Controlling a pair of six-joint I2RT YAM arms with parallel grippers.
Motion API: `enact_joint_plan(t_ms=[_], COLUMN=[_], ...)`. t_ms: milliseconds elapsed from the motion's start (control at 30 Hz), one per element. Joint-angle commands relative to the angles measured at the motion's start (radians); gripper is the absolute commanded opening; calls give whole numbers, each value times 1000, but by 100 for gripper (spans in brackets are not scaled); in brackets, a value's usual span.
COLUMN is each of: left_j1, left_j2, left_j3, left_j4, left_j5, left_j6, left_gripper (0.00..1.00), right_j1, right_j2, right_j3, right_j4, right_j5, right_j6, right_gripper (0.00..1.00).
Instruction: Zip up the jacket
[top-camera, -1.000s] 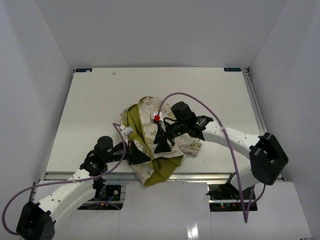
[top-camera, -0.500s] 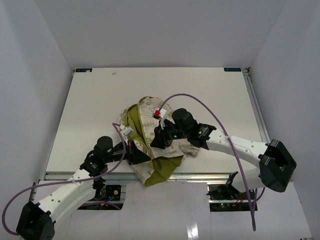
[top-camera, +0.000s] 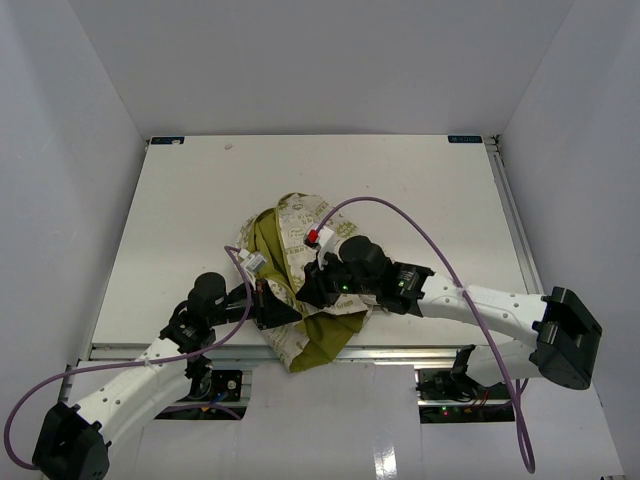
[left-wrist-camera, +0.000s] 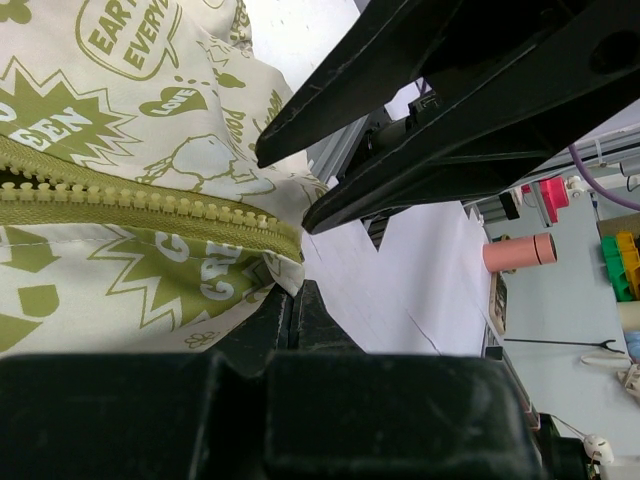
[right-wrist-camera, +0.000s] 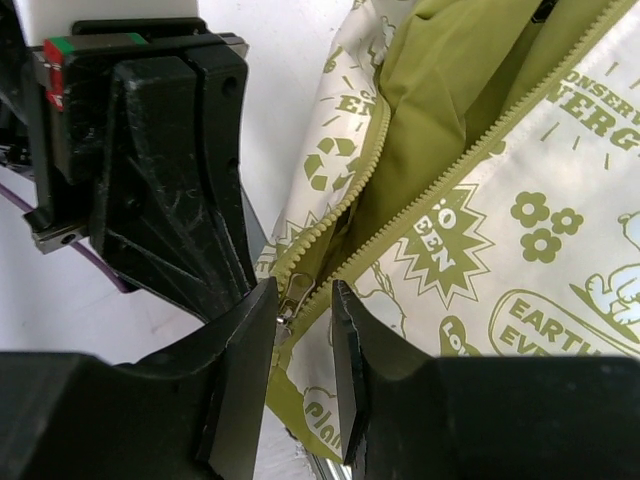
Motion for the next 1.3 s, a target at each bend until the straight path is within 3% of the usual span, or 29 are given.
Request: enact_joint_plan(t_ms=[0, 767, 1033, 1267], left_j1=[-2, -2, -2, -2], left_j2=[-7, -13, -13, -13], left_j3=[0, 8, 9, 11], left_j4=[5, -12, -15, -15], left_j5=[-7, -26, -26, -29], left_j6=[12, 18, 18, 19], left_gripper=[0, 0, 0, 0], right_j1=[23, 118, 133, 139], right_j2=[-2, -2, -53, -103], right_j3=[-4, -1, -9, -20], right_j4=[24, -28, -71, -67], right_j5=[89, 247, 399, 366], right_j6=[22, 39, 74, 70], right_gripper=[34, 31, 31, 31])
